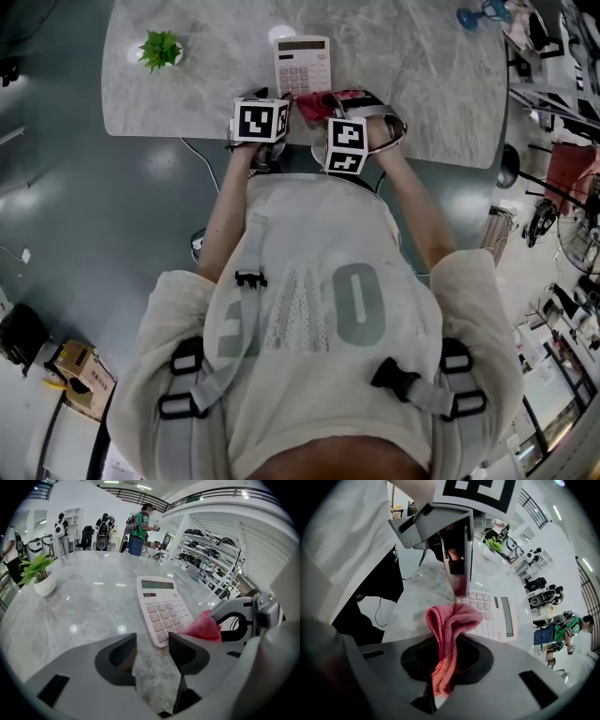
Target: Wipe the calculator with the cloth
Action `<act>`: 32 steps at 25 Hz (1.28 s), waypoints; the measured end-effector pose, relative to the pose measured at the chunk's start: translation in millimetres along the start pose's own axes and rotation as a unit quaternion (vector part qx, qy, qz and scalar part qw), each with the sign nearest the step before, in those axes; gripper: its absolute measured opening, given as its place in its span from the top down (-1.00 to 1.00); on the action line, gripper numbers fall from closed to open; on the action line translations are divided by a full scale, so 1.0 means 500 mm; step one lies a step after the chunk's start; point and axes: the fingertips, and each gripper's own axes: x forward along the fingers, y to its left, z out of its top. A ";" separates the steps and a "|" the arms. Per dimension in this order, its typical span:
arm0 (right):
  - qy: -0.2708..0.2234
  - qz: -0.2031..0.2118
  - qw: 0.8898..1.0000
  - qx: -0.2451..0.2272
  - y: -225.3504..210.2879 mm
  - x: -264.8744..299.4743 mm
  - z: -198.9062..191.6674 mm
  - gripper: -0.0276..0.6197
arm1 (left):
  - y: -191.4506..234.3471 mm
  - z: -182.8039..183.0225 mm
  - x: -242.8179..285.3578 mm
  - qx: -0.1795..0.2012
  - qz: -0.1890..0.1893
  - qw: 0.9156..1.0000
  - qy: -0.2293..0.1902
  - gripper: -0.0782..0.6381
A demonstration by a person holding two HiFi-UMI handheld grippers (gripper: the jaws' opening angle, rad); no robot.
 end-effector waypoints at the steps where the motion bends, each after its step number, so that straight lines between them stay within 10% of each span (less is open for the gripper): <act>1: 0.000 0.000 1.000 -0.002 0.003 0.001 0.000 0.74 | 0.000 0.000 0.000 0.000 0.000 1.000 0.000 0.17; 10: -0.011 0.017 1.000 -0.006 0.003 0.001 0.000 0.74 | 0.001 0.002 -0.001 -0.007 -0.002 1.000 -0.007 0.17; 13: -0.017 0.024 1.000 0.002 -0.014 -0.010 -0.003 0.74 | 0.007 0.006 -0.001 -0.067 -0.020 0.997 -0.015 0.17; 22: -0.018 -0.078 0.996 0.032 -0.245 -0.053 0.010 0.74 | 0.088 0.039 -0.059 -0.142 0.007 0.988 -0.060 0.17; 32: -0.006 -0.079 0.997 0.008 -0.317 0.013 0.074 0.74 | 0.147 0.039 -0.110 -0.169 0.030 0.981 -0.089 0.17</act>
